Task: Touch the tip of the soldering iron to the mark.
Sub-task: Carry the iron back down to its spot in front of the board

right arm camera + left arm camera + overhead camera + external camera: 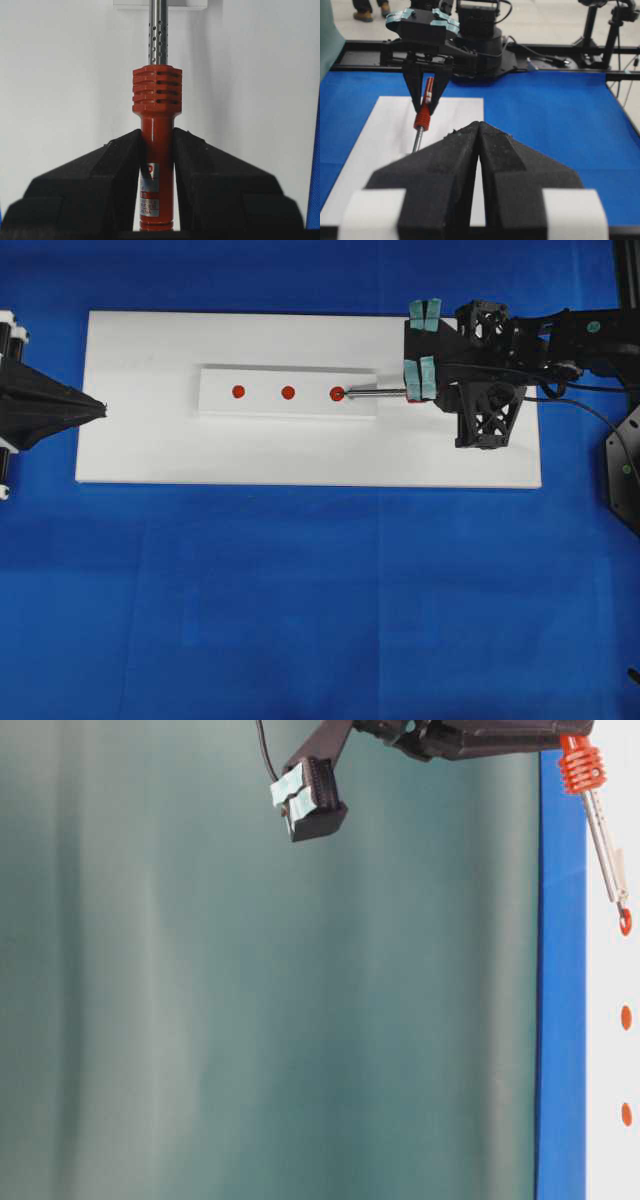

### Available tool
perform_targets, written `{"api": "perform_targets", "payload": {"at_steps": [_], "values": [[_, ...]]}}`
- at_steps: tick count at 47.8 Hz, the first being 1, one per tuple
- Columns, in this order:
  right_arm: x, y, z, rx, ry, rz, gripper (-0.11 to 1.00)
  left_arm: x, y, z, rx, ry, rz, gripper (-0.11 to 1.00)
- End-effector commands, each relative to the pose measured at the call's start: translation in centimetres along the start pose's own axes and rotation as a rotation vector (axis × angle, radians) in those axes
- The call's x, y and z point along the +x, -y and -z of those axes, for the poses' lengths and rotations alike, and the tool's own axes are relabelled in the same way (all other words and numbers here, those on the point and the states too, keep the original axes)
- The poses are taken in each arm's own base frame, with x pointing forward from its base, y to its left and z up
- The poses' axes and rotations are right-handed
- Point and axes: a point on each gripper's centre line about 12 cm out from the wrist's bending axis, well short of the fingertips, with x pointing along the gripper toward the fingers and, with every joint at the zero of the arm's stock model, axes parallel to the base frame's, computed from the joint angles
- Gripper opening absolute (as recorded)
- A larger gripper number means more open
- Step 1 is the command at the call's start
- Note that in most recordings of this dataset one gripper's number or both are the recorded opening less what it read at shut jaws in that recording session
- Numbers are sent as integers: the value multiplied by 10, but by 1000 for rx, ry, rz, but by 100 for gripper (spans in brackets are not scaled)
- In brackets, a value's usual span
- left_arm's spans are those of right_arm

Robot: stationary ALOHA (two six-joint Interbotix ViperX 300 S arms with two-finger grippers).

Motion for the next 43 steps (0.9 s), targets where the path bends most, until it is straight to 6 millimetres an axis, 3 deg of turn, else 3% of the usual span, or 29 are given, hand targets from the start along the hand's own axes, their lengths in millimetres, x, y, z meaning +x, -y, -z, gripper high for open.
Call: {"api": "perform_targets", "payload": {"at_steps": [1, 11, 30, 43], "values": [[-4, 0, -6, 3, 26, 1, 6, 1, 0, -6, 1, 20, 3, 0], [-16, 1, -14, 3, 55, 3, 6, 2, 0, -6, 1, 21, 3, 0], [-85, 6, -40, -22, 143, 37, 6, 2, 0, -6, 0, 23, 3, 0], [-86, 7, -41, -12, 146, 42, 6, 1, 0, -6, 0, 25, 3, 0]]}}
